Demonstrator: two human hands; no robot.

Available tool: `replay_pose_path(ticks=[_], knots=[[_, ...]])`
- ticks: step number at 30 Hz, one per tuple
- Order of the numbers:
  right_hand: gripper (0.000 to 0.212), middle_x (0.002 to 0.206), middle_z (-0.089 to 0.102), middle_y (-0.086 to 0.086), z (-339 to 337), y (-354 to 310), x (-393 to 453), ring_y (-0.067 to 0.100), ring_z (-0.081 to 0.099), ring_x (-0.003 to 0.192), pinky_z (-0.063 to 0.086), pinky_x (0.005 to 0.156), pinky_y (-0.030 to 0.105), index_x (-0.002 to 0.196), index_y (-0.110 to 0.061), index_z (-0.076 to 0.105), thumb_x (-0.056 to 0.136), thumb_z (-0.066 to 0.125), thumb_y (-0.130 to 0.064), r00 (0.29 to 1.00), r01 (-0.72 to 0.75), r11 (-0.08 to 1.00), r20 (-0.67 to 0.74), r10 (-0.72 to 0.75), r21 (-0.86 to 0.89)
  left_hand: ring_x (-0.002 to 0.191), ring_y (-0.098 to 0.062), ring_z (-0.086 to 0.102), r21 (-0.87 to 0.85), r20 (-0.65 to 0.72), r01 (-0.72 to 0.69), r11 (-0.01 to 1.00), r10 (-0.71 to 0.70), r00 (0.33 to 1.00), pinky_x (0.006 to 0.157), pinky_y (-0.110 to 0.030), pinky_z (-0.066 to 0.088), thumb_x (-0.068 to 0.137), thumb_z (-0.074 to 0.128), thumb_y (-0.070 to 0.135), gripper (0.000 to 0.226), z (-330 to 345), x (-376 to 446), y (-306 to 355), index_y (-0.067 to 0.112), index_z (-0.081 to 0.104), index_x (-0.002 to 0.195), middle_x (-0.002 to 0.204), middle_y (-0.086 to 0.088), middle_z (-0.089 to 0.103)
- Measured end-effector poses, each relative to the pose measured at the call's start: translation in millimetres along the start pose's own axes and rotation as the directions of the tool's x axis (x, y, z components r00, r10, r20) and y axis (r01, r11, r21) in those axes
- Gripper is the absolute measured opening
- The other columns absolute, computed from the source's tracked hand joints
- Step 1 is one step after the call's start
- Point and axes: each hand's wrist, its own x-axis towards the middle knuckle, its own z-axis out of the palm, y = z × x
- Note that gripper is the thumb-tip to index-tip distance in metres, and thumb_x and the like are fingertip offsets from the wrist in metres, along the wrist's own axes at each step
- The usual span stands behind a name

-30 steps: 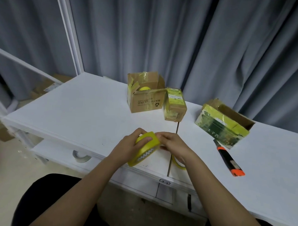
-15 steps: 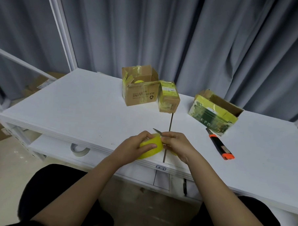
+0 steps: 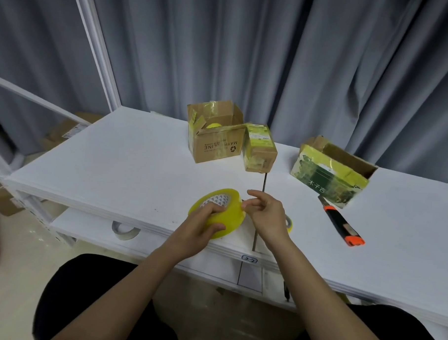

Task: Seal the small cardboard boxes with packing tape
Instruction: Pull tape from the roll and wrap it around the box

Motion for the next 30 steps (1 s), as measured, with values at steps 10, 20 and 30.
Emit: replay_pose_path(ticks=[10,20,30], knots=[[0.041,0.082,0.062,-0.001,14,8,-3,0.01,0.058,0.08,0.047,0.077,0.019,0.131,-0.01,0.049,0.091,0.049,0.002,0.994,0.111,0.979,0.044,-0.105,-0.172,0.11,-0.012,0.049,-0.005,-0.027,-0.021,1.0,0.021,0.999,0.084,-0.001,0.034,0.092,0.06,0.02,0.034,2,-5,-7,0.044,0.04,0.105,0.121,0.008,0.05],[0.029,0.108,0.059,0.01,16,23,-9,0.013,0.056,0.09,0.043,0.076,0.011,0.122,-0.01,0.058,0.093,0.056,-0.007,0.99,0.135,0.974,-0.014,-0.139,-0.184,0.105,-0.002,0.052,-0.069,-0.094,-0.039,0.997,0.032,0.995,0.082,-0.001,0.035,0.091,0.06,0.017,0.029,2,-5,-3,0.038,0.046,0.107,0.113,0.016,0.054],[0.009,0.074,0.06,-0.019,17,28,-20,-0.014,0.057,0.069,0.04,0.065,0.0,0.087,-0.009,0.074,0.087,0.066,-0.006,0.985,0.121,0.989,-0.116,-0.13,-0.086,0.109,-0.01,0.052,-0.065,-0.107,-0.042,0.997,0.035,0.994,0.086,-0.003,0.037,0.091,0.06,0.019,0.025,9,-7,-4,0.025,0.052,0.114,0.115,0.007,0.054]])
